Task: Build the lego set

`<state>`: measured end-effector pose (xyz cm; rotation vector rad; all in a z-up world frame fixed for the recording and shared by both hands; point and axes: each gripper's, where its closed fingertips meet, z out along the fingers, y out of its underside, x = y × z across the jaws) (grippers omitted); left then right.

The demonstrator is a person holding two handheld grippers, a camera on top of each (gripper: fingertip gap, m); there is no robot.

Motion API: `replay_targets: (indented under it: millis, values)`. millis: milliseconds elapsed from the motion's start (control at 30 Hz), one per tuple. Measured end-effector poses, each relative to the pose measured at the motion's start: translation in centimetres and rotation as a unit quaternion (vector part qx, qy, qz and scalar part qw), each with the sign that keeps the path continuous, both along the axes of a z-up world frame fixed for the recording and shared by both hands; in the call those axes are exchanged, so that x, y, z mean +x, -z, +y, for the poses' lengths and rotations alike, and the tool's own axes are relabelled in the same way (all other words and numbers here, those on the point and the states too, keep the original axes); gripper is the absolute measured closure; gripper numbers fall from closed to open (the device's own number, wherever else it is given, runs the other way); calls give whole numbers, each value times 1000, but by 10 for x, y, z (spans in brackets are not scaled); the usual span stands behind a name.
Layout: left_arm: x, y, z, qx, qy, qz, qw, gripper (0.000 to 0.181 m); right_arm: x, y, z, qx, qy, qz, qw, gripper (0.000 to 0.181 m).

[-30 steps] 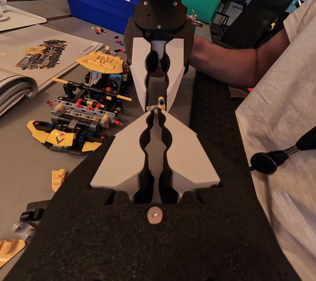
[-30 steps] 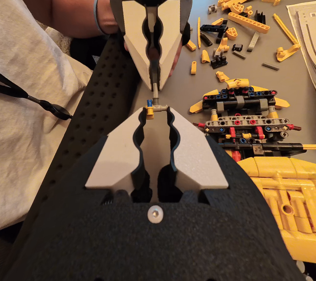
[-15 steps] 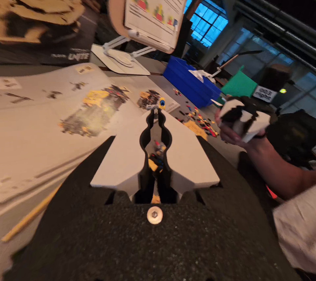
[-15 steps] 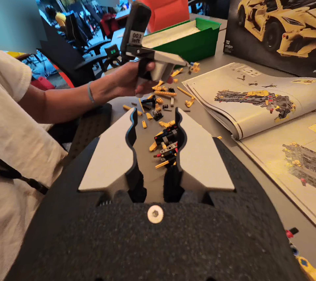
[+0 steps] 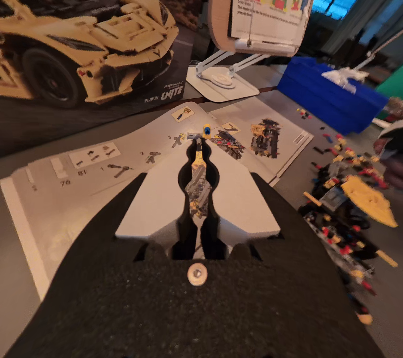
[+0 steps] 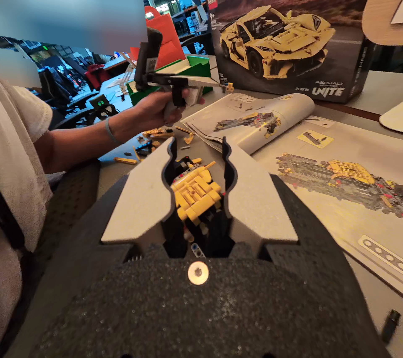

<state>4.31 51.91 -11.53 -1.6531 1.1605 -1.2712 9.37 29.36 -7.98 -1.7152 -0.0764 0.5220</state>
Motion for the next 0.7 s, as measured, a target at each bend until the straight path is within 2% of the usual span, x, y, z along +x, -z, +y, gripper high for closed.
replay_targets:
  millis: [200, 600, 700]
  values:
    - [9, 7, -16, 137, 27, 24, 990, 177, 6, 12, 1, -15, 12, -28, 999, 143]
    - [0, 25, -14, 102, 18, 62, 993, 177, 6, 16, 2, -17, 17, -45, 999, 144]
    - [-4, 23, -12, 98, 16, 58, 993, 177, 4, 17, 2, -18, 11, -46, 999, 143]
